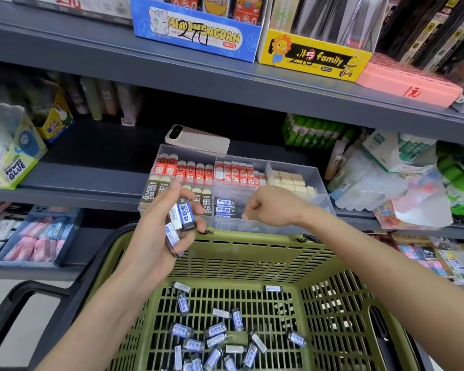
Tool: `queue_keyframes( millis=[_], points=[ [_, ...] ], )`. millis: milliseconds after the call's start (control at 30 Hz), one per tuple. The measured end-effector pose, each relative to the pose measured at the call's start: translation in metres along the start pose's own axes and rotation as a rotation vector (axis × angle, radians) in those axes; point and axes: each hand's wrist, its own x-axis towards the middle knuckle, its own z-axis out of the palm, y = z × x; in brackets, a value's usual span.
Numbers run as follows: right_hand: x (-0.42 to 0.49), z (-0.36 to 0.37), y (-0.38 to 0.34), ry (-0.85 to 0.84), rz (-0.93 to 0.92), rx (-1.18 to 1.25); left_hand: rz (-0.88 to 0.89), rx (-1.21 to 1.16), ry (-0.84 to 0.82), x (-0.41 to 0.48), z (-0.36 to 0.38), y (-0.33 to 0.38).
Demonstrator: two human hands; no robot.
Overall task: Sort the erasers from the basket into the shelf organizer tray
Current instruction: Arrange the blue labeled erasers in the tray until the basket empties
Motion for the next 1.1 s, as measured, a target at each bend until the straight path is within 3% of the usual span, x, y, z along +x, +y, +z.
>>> queue_keyframes(
  millis=[133,400,633,733,800,867,933,1100],
  points=[
    [-0.004,-0.003,0.001,-0.105,0.041,0.13,0.003,0.0,0.008,0.0,-0.001,0.0],
    [-0.014,-0.001,0.001,-0.028,-0.033,-0.176,0.009,-0.012,0.011,0.001,-0.001,-0.001],
    [-0.019,0.002,0.002,-0.01,-0.068,-0.041,0.008,-0.008,0.019,0.001,-0.001,-0.004],
    [-0.022,0.007,0.002,0.093,-0.089,-0.149,-0.012,-0.043,0.011,0.002,0.002,-0.005],
    [-0.025,0.01,-0.001,0.289,-0.131,-0.187,-0.036,-0.061,0.0,0.003,0.005,-0.006],
    [-0.033,0.008,-0.011,0.473,-0.224,0.066,-0.055,-0.046,-0.018,0.004,0.01,-0.008],
    [-0.039,0.003,-0.024,0.514,-0.339,0.362,-0.063,0.002,-0.042,0.005,0.017,-0.01],
    [-0.042,-0.005,-0.041,0.373,-0.331,0.291,-0.055,0.098,-0.096,0.009,0.032,-0.009]
  ],
)
